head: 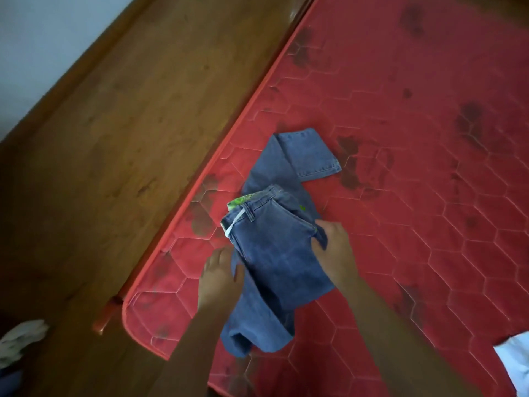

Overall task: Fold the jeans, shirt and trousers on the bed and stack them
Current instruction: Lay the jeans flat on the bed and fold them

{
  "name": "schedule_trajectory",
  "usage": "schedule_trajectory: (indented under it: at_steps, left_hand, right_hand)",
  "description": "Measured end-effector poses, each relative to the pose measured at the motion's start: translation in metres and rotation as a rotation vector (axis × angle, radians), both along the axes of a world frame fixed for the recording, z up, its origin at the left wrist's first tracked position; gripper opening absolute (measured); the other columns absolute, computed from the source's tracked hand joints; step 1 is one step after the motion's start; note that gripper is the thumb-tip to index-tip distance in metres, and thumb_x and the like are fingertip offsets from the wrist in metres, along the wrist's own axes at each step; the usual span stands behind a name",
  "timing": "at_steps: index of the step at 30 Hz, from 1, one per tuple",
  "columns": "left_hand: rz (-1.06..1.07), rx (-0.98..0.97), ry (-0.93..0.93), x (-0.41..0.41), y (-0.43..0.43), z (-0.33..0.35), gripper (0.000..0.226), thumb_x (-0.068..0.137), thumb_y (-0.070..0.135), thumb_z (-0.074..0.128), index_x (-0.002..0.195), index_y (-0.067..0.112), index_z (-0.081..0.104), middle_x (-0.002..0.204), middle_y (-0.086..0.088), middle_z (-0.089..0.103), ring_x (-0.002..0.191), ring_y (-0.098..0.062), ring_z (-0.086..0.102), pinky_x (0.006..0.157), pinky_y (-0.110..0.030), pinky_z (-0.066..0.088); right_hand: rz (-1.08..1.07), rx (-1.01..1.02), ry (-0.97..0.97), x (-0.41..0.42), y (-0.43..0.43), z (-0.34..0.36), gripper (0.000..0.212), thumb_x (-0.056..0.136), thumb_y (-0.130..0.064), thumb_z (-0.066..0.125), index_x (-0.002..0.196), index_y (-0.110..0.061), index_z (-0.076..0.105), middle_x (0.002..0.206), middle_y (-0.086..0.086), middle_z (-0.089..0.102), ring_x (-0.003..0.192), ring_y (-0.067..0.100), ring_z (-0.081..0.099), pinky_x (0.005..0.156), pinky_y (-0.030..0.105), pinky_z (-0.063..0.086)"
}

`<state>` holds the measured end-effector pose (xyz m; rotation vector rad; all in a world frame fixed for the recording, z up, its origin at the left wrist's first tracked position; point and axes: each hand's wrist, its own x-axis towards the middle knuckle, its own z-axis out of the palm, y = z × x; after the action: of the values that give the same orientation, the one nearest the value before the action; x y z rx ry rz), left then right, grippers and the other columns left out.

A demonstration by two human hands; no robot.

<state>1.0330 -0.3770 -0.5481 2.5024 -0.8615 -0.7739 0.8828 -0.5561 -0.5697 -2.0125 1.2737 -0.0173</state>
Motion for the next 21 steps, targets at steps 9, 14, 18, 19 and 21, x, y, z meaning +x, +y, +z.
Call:
schedule_trajectory:
  at_steps: [9, 14, 18, 19, 21]
  left_hand:
    - [0.179, -0.017, 0.141, 0.053, -0.038, -0.064, 0.048, 0.092, 0.022, 0.05, 0.137, 0.012, 0.038, 0.134, -0.013, 0.046, 0.117, -0.033, 0.049, 0.095, -0.037, 0.039]
    - [0.215, -0.073, 0.217, 0.056, -0.053, -0.078, 0.051, 0.093, 0.026, 0.051, 0.141, 0.019, 0.034, 0.139, -0.003, 0.044, 0.126, -0.018, 0.042, 0.098, -0.023, 0.031]
    - [0.284, -0.078, 0.248, 0.051, -0.055, -0.067, 0.05, 0.092, 0.027, 0.053, 0.139, 0.019, 0.038, 0.134, -0.007, 0.047, 0.121, -0.022, 0.047, 0.101, -0.031, 0.037]
    - [0.284, -0.074, 0.253, 0.05, -0.054, -0.062, 0.05, 0.092, 0.027, 0.053, 0.138, 0.019, 0.039, 0.134, -0.008, 0.048, 0.121, -0.023, 0.047, 0.102, -0.034, 0.037]
    - [0.281, -0.073, 0.265, 0.047, -0.054, -0.046, 0.05, 0.091, 0.027, 0.053, 0.138, 0.017, 0.039, 0.134, -0.008, 0.049, 0.123, -0.024, 0.046, 0.103, -0.037, 0.037]
  right_hand:
    - [0.046, 0.148, -0.001, 0.091, -0.052, -0.049, 0.065, 0.081, -0.031, 0.068, 0.136, -0.014, 0.039, 0.134, 0.013, 0.043, 0.128, 0.026, 0.038, 0.105, 0.034, 0.03]
    - [-0.046, 0.367, -0.098, 0.118, -0.066, -0.058, 0.069, 0.079, -0.028, 0.071, 0.138, -0.017, 0.035, 0.136, 0.006, 0.046, 0.125, 0.019, 0.043, 0.097, 0.028, 0.034]
    - [-0.186, 0.441, -0.122, 0.121, -0.068, -0.04, 0.059, 0.075, -0.019, 0.075, 0.127, -0.01, 0.048, 0.119, 0.003, 0.053, 0.111, 0.018, 0.051, 0.091, 0.028, 0.04]
    - [-0.177, 0.444, -0.132, 0.12, -0.065, -0.031, 0.05, 0.074, -0.015, 0.076, 0.119, -0.008, 0.055, 0.115, 0.004, 0.058, 0.106, 0.018, 0.055, 0.09, 0.03, 0.044]
    - [-0.155, 0.455, -0.201, 0.116, -0.055, -0.006, 0.037, 0.074, -0.007, 0.074, 0.108, -0.007, 0.06, 0.106, 0.006, 0.064, 0.095, 0.018, 0.06, 0.09, 0.033, 0.049]
